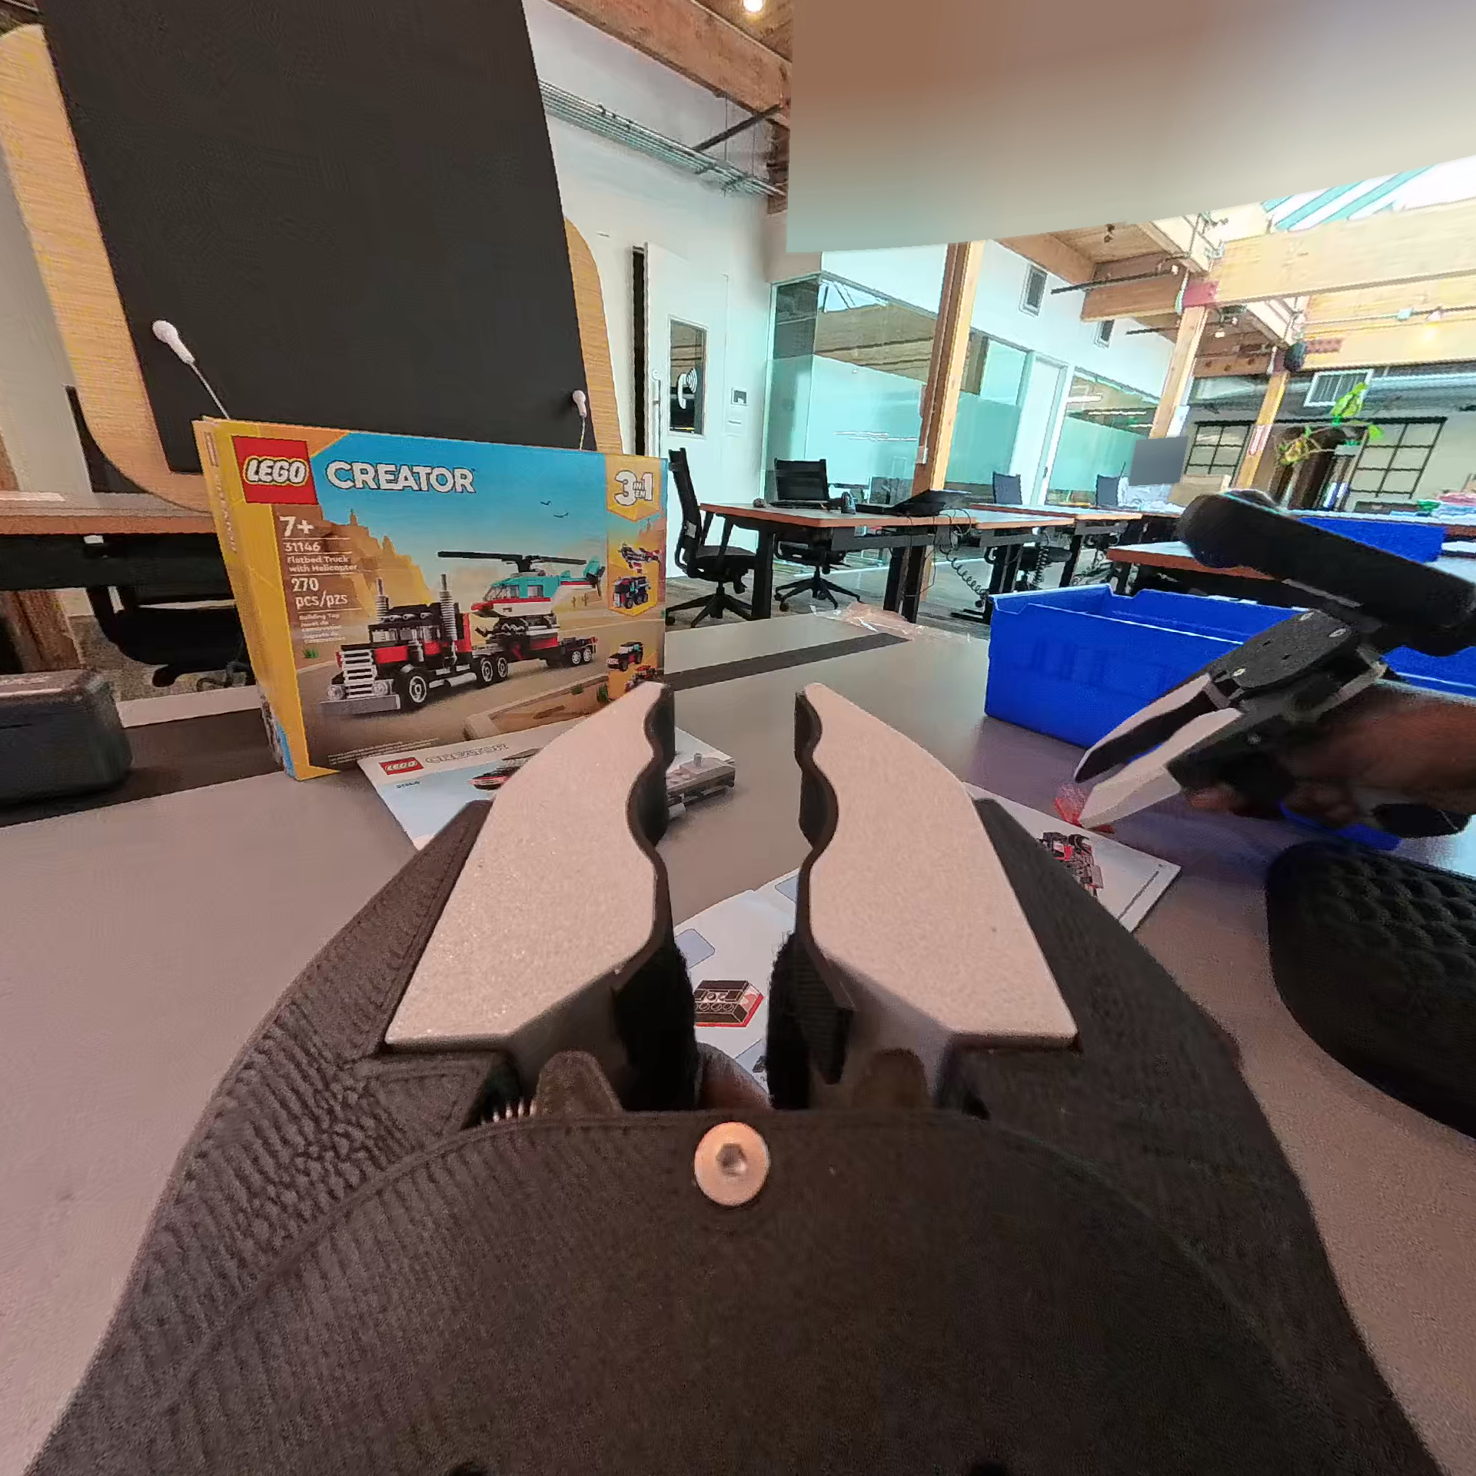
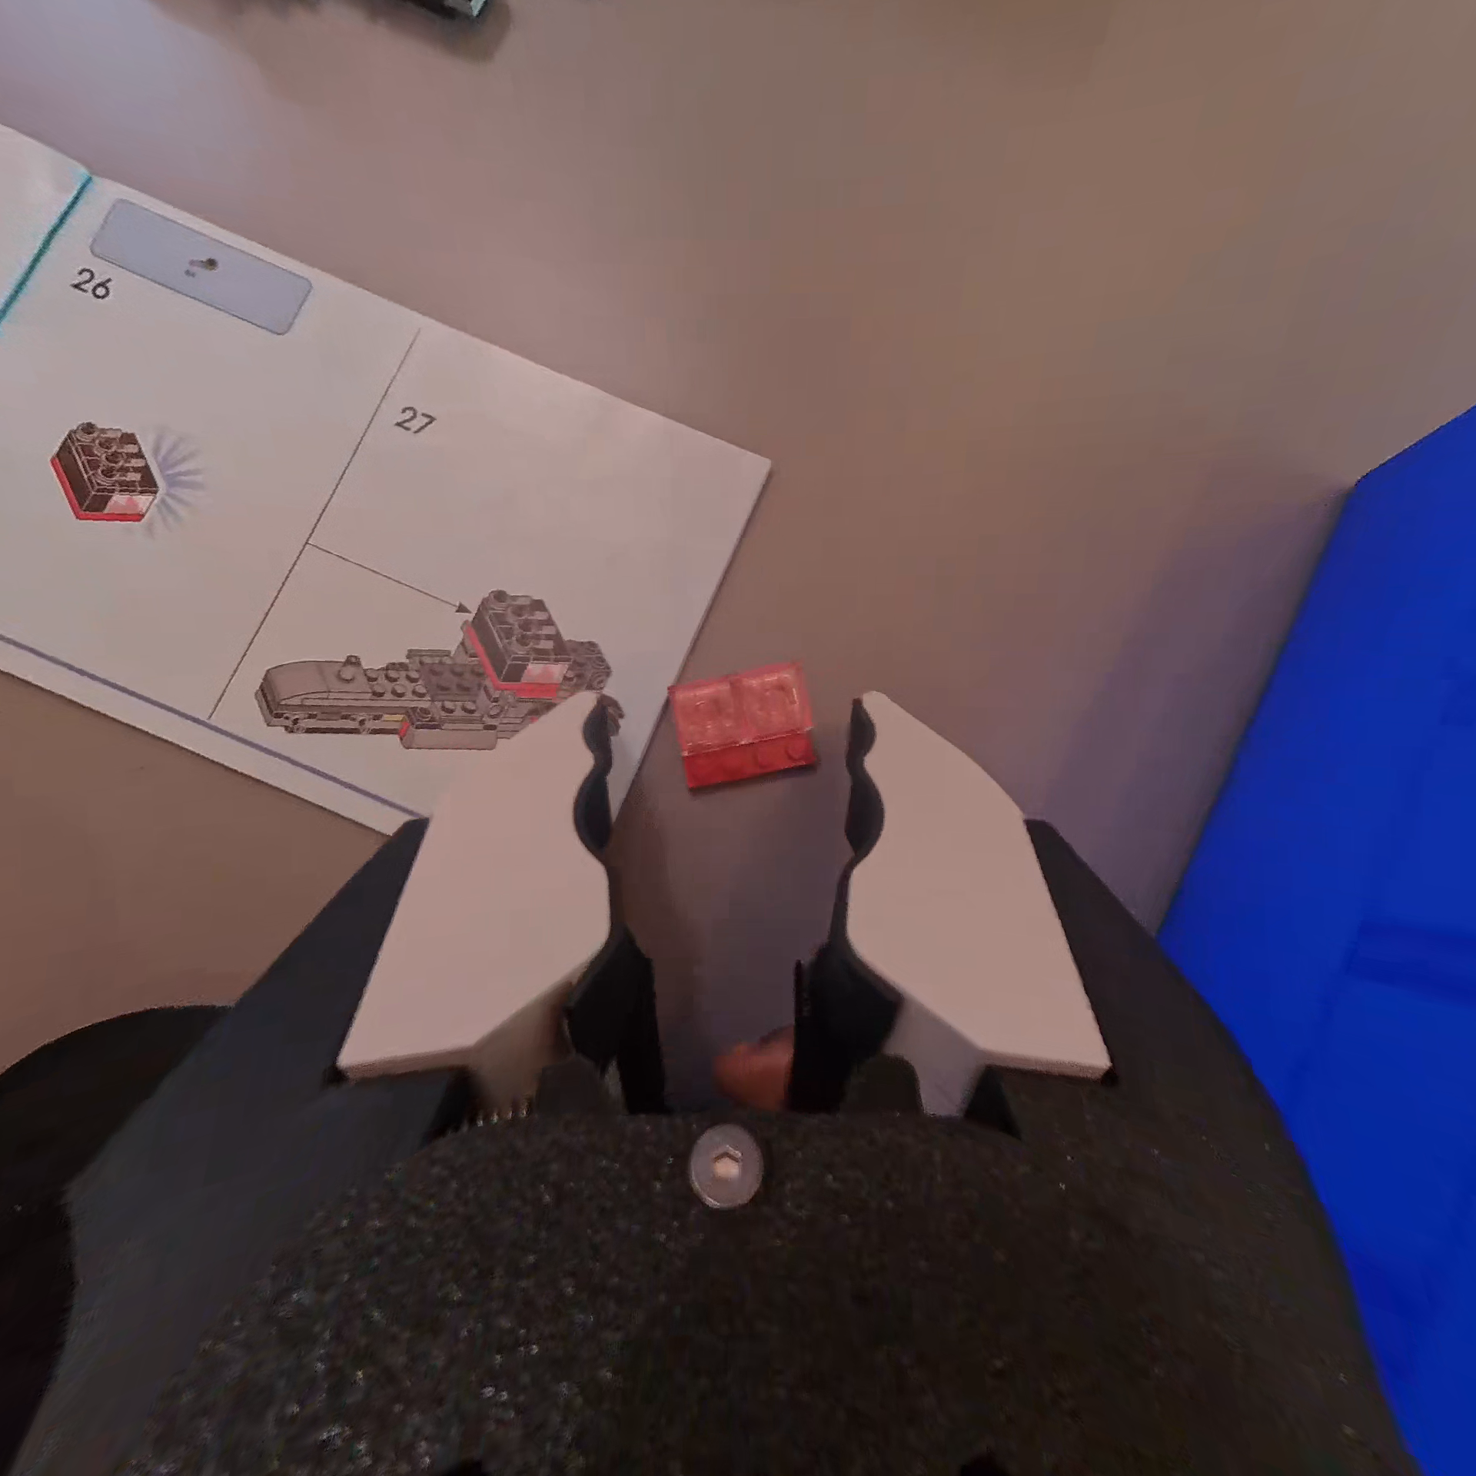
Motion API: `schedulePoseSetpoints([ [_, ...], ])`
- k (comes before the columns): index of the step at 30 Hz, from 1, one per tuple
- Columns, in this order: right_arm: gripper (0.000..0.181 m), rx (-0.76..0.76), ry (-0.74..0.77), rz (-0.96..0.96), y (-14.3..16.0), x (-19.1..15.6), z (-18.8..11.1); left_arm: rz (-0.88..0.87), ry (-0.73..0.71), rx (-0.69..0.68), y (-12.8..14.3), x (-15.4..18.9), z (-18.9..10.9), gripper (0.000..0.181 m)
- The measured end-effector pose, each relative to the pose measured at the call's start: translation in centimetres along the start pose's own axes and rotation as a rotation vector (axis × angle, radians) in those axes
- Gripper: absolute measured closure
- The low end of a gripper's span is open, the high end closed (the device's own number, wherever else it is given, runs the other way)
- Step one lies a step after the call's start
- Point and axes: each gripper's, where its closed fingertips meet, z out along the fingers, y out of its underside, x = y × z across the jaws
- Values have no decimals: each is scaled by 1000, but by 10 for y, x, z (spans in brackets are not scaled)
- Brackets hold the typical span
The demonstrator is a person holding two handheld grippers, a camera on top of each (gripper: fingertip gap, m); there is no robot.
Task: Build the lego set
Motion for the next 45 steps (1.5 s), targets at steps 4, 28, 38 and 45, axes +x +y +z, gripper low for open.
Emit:
schedulePoseSetpoints([
  [4, 147, -11, -23, -34, 2, 3, 4, 5, 18, 4, -1, 3, 0, 153],
  [28, 131, 164, -435, -317, -64, -142, 11, 310, 267, -151, 29, 61, 7, 156],
  [38, 159, 130, -623, -987, -66, -134, 17, 327, 288, -184, 35, 64, 7, 156],
  [45, 148, -79, -753, -1222, -52, -144, 34, 282, 278, -230, 41, 59, 8, 157],
])
